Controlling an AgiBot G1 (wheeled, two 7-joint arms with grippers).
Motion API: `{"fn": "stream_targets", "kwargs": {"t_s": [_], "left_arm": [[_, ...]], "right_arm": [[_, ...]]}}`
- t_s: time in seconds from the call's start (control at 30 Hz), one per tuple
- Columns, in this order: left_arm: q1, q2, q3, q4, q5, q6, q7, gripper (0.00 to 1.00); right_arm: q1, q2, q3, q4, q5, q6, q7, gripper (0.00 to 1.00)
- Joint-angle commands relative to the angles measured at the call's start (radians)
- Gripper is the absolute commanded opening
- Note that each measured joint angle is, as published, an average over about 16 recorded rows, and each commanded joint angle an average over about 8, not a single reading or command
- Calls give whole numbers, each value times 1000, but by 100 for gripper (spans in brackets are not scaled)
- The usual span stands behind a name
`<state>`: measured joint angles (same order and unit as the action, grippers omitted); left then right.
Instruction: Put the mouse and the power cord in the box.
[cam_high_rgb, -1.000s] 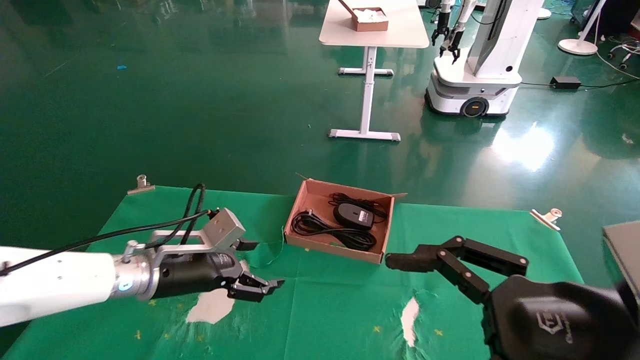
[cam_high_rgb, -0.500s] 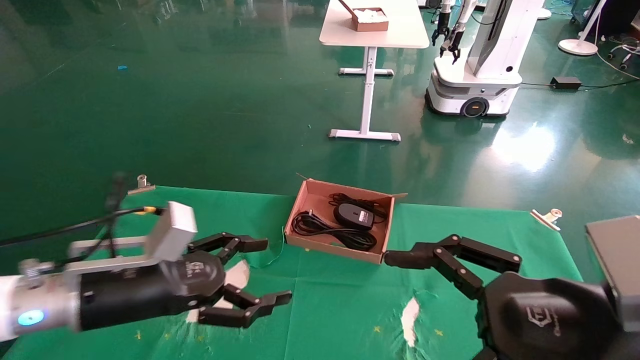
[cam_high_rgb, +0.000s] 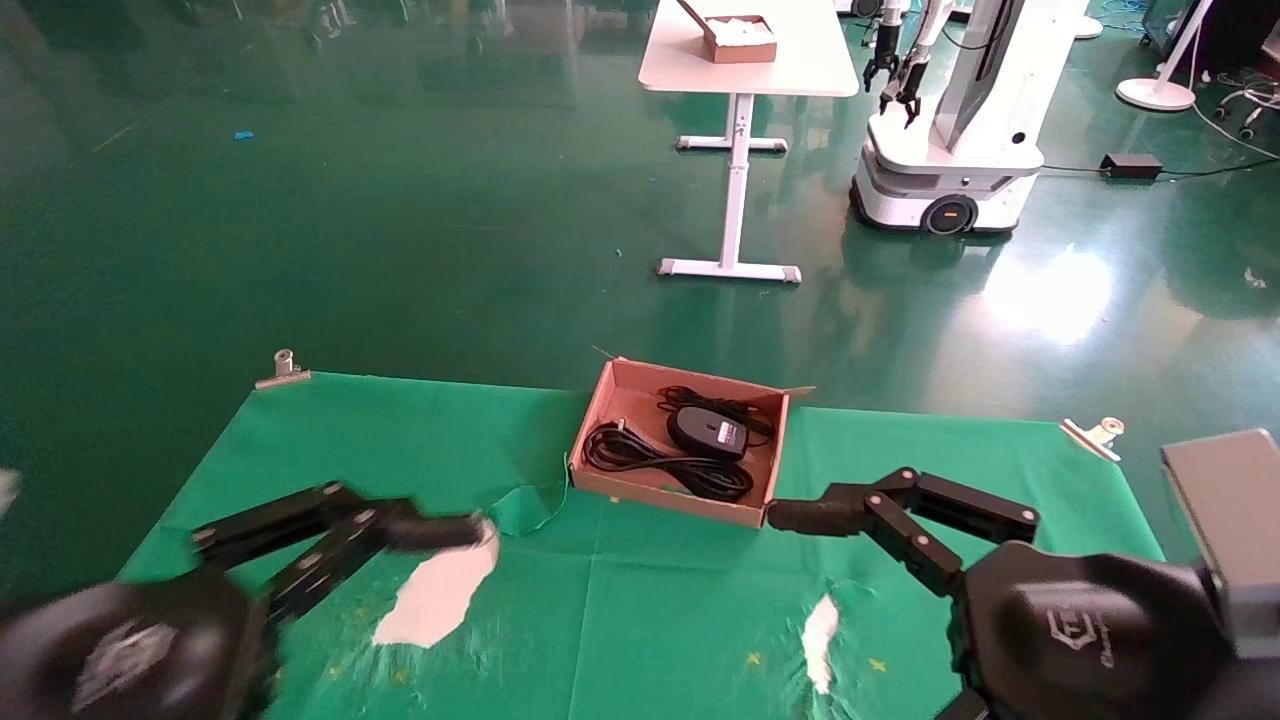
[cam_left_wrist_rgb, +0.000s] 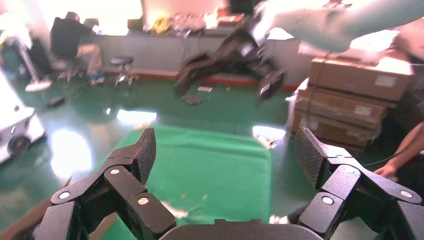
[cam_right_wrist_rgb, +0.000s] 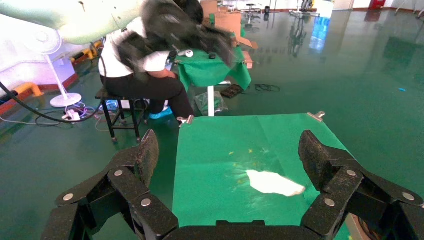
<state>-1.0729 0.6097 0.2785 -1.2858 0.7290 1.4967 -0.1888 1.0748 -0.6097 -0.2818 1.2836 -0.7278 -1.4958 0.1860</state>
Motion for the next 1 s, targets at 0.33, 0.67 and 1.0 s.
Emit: {"fn": "stream_targets", "kwargs": {"t_s": [0.33, 0.67, 1.0], "left_arm": [[17, -17, -27, -21, -31, 26, 8, 100], [7, -7, -11, -8, -13, 11, 4, 100], [3, -2, -5, -3, -6, 5, 3, 100]], "right_arm": [[0, 0, 0, 0, 0, 0, 0, 100], [0, 0, -1, -1, 0, 0, 0, 100], [1, -1, -1, -1, -1, 1, 0, 100]]}}
